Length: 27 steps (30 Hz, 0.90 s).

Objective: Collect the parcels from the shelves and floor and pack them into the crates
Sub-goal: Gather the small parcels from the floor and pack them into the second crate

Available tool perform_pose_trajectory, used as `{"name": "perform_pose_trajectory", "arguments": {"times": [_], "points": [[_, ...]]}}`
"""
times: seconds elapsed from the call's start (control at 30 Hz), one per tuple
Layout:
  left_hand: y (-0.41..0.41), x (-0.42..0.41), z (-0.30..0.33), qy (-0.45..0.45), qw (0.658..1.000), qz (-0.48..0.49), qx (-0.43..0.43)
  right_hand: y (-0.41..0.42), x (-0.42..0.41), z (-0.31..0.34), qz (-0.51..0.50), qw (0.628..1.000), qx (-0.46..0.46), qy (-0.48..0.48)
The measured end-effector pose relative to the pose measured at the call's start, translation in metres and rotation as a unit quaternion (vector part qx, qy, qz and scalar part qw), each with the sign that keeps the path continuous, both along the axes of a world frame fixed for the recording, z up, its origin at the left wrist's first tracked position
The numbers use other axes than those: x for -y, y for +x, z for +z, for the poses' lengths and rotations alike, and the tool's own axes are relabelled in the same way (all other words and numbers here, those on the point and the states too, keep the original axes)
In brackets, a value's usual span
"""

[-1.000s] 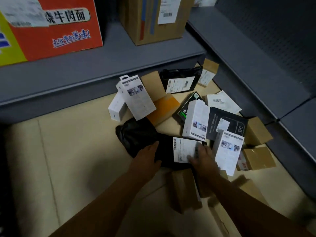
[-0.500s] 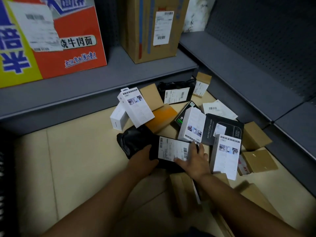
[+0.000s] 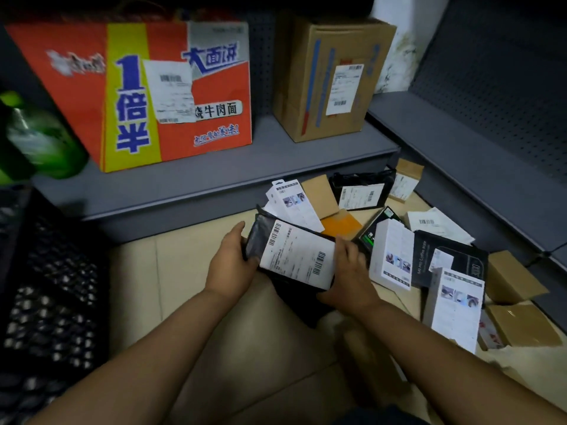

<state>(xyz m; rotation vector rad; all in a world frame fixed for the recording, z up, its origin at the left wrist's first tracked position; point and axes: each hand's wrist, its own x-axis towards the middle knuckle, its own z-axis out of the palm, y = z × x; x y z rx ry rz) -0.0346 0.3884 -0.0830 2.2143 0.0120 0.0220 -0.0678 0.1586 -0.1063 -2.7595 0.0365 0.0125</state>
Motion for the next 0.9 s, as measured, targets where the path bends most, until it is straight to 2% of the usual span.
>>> {"name": "perform_pose_trajectory", "arguments": {"times": [0.13,0.2,0.3,0.4,0.5,0.63,0.73,0.9], "points": [[0.003,-0.04,0.025,0.047,0.998,-0.014,0.027,0.012,-0.035,0.04,0.051,0.99,0.098,-0.085],[0.003,-0.062,0.04,0.156,0.985,-0.011,0.074,0.017,-0.055,0.061,0.07,0.983,0.139,-0.096],[0.001,-0.093,0.065,0.357,0.916,-0.037,0.179,0.023,-0.092,0.09,0.09,0.974,0.173,-0.113],[0.0,-0.127,0.093,0.476,0.842,-0.089,0.239,0.029,-0.137,0.117,0.103,0.97,0.195,-0.106],[-0.001,-0.166,0.122,0.525,0.799,-0.087,0.282,0.032,-0.185,0.139,0.127,0.962,0.22,-0.094],[-0.011,-0.224,0.15,0.562,0.765,-0.069,0.306,0.034,-0.256,0.161,0.178,0.948,0.252,-0.082],[-0.027,-0.278,0.161,0.582,0.758,-0.04,0.292,0.03,-0.314,0.171,0.218,0.937,0.263,-0.079],[-0.058,-0.368,0.159,0.61,0.765,0.013,0.204,0.017,-0.409,0.168,0.286,0.917,0.268,-0.077]]}}
